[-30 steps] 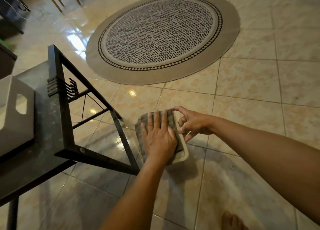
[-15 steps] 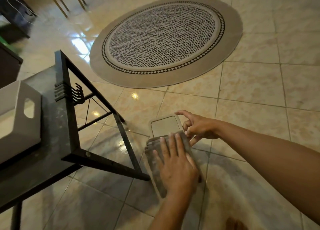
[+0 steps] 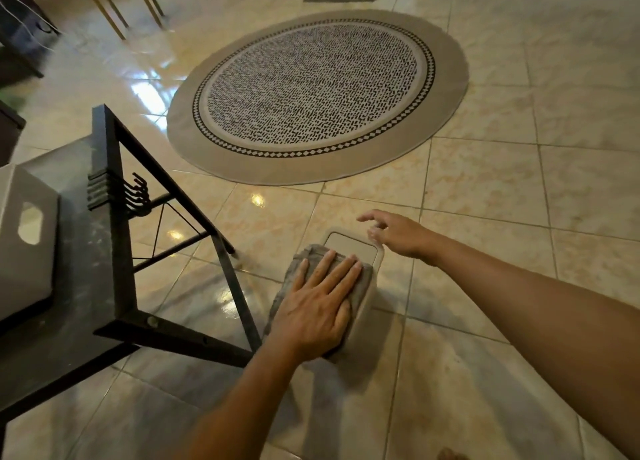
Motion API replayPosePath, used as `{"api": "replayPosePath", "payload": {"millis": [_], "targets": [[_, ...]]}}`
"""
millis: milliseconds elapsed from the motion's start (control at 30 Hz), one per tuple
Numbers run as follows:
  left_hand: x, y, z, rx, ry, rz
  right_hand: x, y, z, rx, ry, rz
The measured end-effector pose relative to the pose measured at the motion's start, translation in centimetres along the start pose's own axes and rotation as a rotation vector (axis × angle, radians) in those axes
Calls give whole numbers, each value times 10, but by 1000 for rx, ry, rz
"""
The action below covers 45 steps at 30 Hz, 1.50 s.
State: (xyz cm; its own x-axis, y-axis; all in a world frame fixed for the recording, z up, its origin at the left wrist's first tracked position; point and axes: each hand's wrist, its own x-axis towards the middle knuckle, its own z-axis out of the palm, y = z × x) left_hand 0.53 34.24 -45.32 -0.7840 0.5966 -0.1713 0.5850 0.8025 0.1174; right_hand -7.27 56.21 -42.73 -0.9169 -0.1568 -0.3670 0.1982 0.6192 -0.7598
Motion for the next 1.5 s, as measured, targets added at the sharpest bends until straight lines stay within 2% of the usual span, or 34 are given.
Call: {"api": "replayPosePath", "payload": {"millis": [100,167,267,400,467,533,633,700,900,1033,1100,1267,1333,1500], "targets": [[1,-2,1,15,-9,32,5,-1,10,-64,-78,-57],[3,-3,3,21,-1,-15,6,1,9,-59,-110,-67],[9,4,2,-14,21,-198,1,9,5,32,-121,-55],[26,33,-1,-152,40,-554,-6,9,23,161,-27,24],[36,47,-1,-234,28,-619,-11,5,37,173,18,55],[40,51,-1,-236,7,-553,-18,0,43,181,5,69],[25,30,-3,-182,83,-391,-23,-5,39,165,-106,29],[9,11,-1,-165,86,-358,-20,-7,33,137,-168,-6],[14,5,3,-108,97,-350,-6,-8,22,262,-339,0],[19,-3,3,-170,128,-538,0,-4,21,291,-323,11],[7,1,6,-177,129,-570,0,-3,20,285,-337,11],[21,14,2,-133,131,-323,-1,-7,18,284,-384,10],[33,8,-3,-121,129,-297,0,-5,17,299,-379,8],[11,3,8,-140,133,-495,2,-1,17,322,-366,37]]}}
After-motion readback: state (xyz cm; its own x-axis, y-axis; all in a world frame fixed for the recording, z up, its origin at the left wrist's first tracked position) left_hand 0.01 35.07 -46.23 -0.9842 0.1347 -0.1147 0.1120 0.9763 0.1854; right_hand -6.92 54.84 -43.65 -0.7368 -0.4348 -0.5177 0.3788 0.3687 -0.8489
